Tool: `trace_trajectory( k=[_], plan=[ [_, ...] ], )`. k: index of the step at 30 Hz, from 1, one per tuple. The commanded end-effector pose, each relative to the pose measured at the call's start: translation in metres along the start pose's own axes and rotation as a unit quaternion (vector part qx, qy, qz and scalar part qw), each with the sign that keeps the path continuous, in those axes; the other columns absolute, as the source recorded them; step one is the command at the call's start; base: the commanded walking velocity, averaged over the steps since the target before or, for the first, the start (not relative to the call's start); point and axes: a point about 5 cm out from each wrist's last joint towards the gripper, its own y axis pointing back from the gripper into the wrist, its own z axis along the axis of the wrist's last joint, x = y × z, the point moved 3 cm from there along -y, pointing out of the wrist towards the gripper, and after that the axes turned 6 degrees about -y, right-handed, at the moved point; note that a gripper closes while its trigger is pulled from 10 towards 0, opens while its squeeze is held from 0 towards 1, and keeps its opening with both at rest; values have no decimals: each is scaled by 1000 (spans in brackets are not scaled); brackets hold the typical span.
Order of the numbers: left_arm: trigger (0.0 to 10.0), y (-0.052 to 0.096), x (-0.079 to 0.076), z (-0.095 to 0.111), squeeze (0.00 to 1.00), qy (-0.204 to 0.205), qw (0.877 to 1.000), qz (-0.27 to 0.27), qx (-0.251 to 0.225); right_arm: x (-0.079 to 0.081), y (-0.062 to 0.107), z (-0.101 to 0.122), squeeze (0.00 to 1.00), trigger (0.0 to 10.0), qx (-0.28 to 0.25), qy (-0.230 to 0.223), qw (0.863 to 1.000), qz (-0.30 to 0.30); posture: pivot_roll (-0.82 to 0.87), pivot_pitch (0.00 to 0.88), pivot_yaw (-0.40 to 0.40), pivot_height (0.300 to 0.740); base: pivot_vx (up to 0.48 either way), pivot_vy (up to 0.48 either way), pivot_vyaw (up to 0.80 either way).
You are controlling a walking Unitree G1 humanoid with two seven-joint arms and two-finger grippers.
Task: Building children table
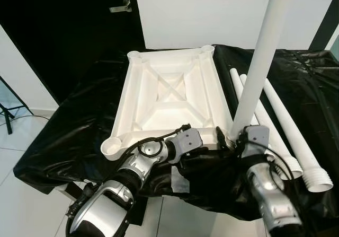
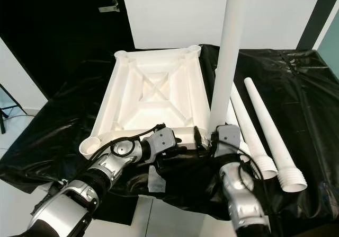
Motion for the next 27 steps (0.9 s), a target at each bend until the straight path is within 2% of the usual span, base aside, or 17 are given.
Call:
trace_trajectory(
  k=[1,4,5,7,8,18,22,24,25,26,27],
  plan=[
    [10000,5,-47,-46,0,56,989,-102,87,2,-2,-1,0,10000,12,-14,999,37,-58,0,48,740,0,0,0],
    [10000,4,-46,-45,0,55,989,-102,87,-3,-2,2,0,10000,23,-3,997,73,-58,0,47,740,0,0,0],
    [10000,4,-46,-44,0,55,989,-102,86,-3,-3,3,0,6353,30,6,995,96,-57,0,46,740,0,0,0],
    [10000,4,-46,-44,0,55,989,-102,86,-3,-3,3,0,6353,34,12,993,109,-56,0,45,740,0,0,0],
    [10000,4,-46,-44,0,55,990,-102,86,-2,-2,3,0,0,38,12,992,123,-55,0,43,740,0,0,0],
    [10000,6,-49,-47,0,61,989,-101,87,3,5,-13,0,0,66,-23,986,151,-46,0,38,740,0,0,0],
    [10000,6,-48,-47,0,60,989,-100,88,3,8,-22,0,0,71,-58,988,120,-40,0,36,740,0,0,0],
    [10000,6,-48,-47,0,59,989,-100,88,-3,6,-19,0,0,27,-29,999,31,-40,0,34,740,0,0,0],
    [10000,6,-48,-47,0,59,989,-100,88,-3,6,-19,0,0,27,-29,999,31,-40,0,34,740,0,0,0],
    [10000,6,-48,-47,0,59,989,-101,88,-16,8,-19,0,0,13,-5,997,-70,-36,0,29,740,0,0,0],
    [10000,6,-48,-47,0,59,989,-101,88,-23,13,-22,0,0,10,11,989,-145,-36,0,29,740,0,0,0]
  ],
)
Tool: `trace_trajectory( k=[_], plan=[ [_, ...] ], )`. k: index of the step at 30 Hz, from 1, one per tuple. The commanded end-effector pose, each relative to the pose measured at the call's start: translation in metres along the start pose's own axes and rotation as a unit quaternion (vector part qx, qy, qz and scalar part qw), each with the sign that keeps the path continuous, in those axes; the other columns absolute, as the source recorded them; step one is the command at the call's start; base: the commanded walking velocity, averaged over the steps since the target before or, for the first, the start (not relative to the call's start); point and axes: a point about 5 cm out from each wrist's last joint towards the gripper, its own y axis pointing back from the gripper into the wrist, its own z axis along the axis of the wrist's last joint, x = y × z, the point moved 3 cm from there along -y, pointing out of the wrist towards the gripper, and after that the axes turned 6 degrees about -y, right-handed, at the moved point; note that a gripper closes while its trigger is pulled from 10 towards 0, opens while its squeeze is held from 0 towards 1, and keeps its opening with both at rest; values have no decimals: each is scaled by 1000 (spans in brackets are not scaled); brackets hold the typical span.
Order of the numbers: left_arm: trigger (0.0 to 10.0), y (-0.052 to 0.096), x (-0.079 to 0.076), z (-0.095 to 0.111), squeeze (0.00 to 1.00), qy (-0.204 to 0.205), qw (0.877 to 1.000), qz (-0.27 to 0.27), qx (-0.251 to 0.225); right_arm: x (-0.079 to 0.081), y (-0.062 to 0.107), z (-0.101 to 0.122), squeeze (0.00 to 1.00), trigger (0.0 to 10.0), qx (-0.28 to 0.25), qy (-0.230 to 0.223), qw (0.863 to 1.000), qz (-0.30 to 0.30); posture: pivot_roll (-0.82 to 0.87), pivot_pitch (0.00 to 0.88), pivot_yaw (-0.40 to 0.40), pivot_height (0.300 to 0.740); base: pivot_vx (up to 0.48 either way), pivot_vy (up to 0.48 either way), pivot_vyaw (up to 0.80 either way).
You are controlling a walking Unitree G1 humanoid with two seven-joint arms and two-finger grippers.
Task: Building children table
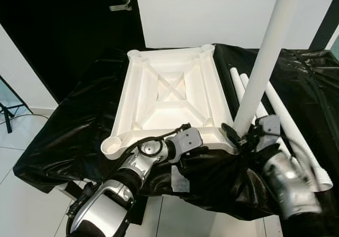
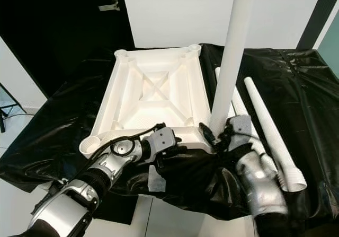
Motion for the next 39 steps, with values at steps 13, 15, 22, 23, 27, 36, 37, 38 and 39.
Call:
trace_trajectory(
  k=[13,15,22,23,27,36,37,38,39],
  plan=[
    [10000,7,-49,-48,0,60,989,-101,88,0,12,-23,0,3373,34,10,983,-177,-29,0,31,740,0,0,0],
    [10000,7,-49,-48,0,60,989,-101,88,0,12,-23,0,3373,34,10,983,-177,-29,0,31,740,0,0,0],
    [10000,4,-50,-46,0,62,989,-100,85,31,5,-20,1000,10000,46,-13,999,17,-35,0,30,740,0,0,0],
    [10000,4,-50,-46,0,62,989,-100,85,31,5,-20,1000,10000,46,-13,999,17,-35,0,30,740,0,0,0],
    [10000,5,-51,-47,0,63,989,-100,86,37,5,-13,0,10000,55,4,992,113,-39,0,30,740,0,0,0],
    [10000,3,-52,-46,0,65,990,-100,82,33,3,-3,0,10000,64,71,970,225,-33,0,23,740,0,0,0],
    [10000,3,-52,-46,0,65,989,-99,82,28,2,0,0,10000,65,88,966,235,-33,0,23,740,0,0,0],
    [10000,4,-53,-46,0,66,989,-99,82,24,0,1,0,10000,66,99,963,240,-31,0,23,740,0,0,0],
    [10000,4,-53,-46,0,66,989,-99,82,24,0,1,0,10000,66,99,963,240,-31,0,23,740,0,0,0]
  ],
)
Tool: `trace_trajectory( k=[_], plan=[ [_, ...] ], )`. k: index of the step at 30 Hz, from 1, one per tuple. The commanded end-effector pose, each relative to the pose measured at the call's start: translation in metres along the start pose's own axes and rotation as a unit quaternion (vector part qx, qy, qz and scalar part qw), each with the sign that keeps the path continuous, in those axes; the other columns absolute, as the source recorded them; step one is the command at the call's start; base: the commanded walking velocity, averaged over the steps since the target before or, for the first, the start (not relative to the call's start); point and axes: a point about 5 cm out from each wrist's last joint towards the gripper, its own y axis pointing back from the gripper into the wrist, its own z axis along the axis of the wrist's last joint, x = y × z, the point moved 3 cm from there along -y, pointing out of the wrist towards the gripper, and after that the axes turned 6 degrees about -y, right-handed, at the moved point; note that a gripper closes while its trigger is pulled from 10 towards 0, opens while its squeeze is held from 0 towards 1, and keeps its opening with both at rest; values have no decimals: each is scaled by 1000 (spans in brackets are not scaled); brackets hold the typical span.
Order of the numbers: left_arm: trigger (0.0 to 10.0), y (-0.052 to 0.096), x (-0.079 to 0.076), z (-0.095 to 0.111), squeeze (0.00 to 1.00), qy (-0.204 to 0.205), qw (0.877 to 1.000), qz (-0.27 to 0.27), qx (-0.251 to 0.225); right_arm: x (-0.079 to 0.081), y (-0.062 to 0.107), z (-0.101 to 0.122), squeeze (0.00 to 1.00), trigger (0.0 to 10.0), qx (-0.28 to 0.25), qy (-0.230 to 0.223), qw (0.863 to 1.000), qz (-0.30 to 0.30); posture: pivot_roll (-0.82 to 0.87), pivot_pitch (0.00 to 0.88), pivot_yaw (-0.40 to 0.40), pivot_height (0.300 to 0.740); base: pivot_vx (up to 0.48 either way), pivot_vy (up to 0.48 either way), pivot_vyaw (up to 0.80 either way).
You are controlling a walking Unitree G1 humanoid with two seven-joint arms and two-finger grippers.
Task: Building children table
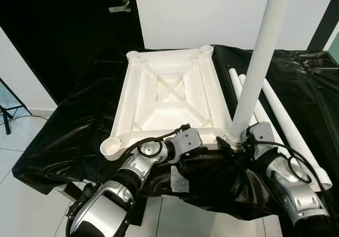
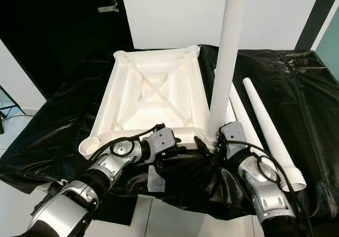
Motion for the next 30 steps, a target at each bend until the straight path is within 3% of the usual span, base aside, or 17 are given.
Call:
trace_trajectory(
  k=[1,2,3,18,19,20,22,25,27,30],
  plan=[
    [10000,4,-52,-47,0,65,989,-100,84,10,-6,3,0,10000,-6,15,999,47,-31,0,23,740,0,0,0],
    [10000,4,-52,-47,0,65,989,-99,85,7,-5,4,0,9451,-5,19,999,47,-29,0,23,740,0,0,0],
    [10000,5,-51,-47,0,65,989,-98,86,4,-4,6,0,0,-7,21,998,53,-29,0,24,740,0,0,0],
    [10000,5,-48,-46,0,62,990,-96,85,10,1,-6,0,0,21,-13,996,89,-30,0,27,740,0,0,0],
    [10000,5,-48,-46,0,62,990,-96,86,11,1,-9,0,0,20,-34,997,73,-31,0,28,740,0,0,0],
    [10000,5,-48,-47,0,62,990,-98,86,8,-2,-15,0,0,11,-54,998,-8,-37,0,33,740,0,0,0],
    [10000,5,-50,-47,0,60,989,-102,87,12,4,-32,0,0,13,-48,988,-144,-32,0,28,740,0,0,0],
    [10000,5,-49,-47,0,61,989,-101,87,17,9,-39,0,0,16,-54,980,-189,-25,0,25,740,0,0,0],
    [10000,5,-47,-46,0,62,990,-96,86,21,11,-44,0,0,22,-85,963,-256,-14,0,24,740,0,0,0],
    [10000,6,-48,-47,0,63,990,-96,87,18,9,-43,0,0,19,-97,954,-282,-18,0,26,740,0,0,0]
  ],
)
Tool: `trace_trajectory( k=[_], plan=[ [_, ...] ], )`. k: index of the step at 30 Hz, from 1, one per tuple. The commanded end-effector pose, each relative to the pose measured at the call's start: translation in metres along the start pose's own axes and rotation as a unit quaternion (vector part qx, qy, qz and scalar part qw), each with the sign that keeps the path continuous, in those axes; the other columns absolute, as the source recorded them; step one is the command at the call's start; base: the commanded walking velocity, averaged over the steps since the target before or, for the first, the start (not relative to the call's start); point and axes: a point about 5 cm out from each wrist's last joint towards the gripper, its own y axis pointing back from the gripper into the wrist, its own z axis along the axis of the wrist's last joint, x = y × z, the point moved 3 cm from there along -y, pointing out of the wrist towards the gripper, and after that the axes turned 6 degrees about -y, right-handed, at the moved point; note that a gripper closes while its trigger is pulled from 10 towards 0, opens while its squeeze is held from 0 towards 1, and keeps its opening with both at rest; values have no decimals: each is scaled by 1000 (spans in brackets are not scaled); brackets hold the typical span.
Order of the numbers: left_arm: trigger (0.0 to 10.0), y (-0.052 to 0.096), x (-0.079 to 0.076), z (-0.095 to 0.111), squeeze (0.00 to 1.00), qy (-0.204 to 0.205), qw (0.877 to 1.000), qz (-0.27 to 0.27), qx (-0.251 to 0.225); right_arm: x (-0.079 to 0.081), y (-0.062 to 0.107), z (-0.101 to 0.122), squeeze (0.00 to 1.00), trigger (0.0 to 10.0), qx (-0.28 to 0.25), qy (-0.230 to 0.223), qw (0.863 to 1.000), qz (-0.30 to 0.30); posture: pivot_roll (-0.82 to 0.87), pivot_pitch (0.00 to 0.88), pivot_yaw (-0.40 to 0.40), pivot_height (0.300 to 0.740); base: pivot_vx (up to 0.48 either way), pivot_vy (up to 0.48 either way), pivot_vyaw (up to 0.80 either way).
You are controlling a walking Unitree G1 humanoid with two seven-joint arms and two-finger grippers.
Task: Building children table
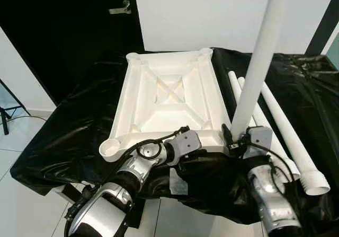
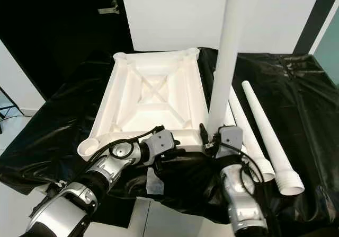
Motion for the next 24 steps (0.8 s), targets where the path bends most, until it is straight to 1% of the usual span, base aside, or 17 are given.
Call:
trace_trajectory(
  k=[1,4,5,7,8,11,12,13,14,18,19,21,22,23,24],
  plan=[
    [10000,7,-47,-48,0,62,989,-96,88,-6,7,-29,0,0,71,11,997,-36,-22,0,30,740,0,0,0],
    [10000,8,-49,-50,0,62,989,-98,91,-8,3,-27,0,0,67,8,997,-47,-21,0,29,740,0,0,0],
    [10000,8,-50,-50,0,62,989,-100,92,-9,-1,-24,0,0,62,6,996,-57,-20,0,30,740,0,0,0],
    [10000,8,-49,-50,0,62,989,-100,92,-8,-4,-24,0,0,63,6,996,-58,-19,0,28,740,0,0,0],
    [10000,8,-49,-50,0,62,989,-100,92,-7,-4,-24,0,4039,63,7,996,-59,-18,0,26,740,0,0,0],
    [10000,7,-48,-49,0,62,989,-99,91,-5,-4,-25,0,4039,66,9,996,-54,-18,0,26,740,0,0,0],
    [10000,7,-48,-48,0,62,989,-97,91,-3,-2,-25,0,10000,64,10,997,-49,-18,0,25,740,0,0,0],
    [10000,7,-48,-48,0,62,989,-97,91,-3,-2,-25,0,10000,64,10,997,-49,-18,0,25,740,0,0,0],
    [10000,6,-48,-48,0,63,989,-97,90,-2,-1,-23,1000,10000,58,7,998,-38,-23,0,21,740,0,0,0],
    [10000,6,-49,-49,0,64,989,-97,91,-2,0,-20,1000,10000,54,9,998,-24,-27,0,20,740,0,0,0],
    [10000,6,-50,-49,0,64,989,-97,91,-3,-1,-19,0,10000,55,18,998,-14,-30,0,21,740,0,0,0],
    [10000,6,-50,-49,0,64,989,-97,91,-3,-1,-19,0,10000,55,18,998,-14,-30,0,21,740,0,0,0],
    [10000,6,-50,-49,0,65,989,-97,90,-4,-3,-18,0,10000,56,32,998,4,-30,0,20,740,0,0,0],
    [10000,5,-51,-49,0,66,989,-98,90,-5,-7,-14,0,10000,50,52,997,38,-35,0,21,740,0,0,0],
    [10000,5,-51,-49,0,66,989,-98,90,-5,-7,-14,0,10000,50,52,997,38,-35,0,21,740,0,0,0]
  ],
)
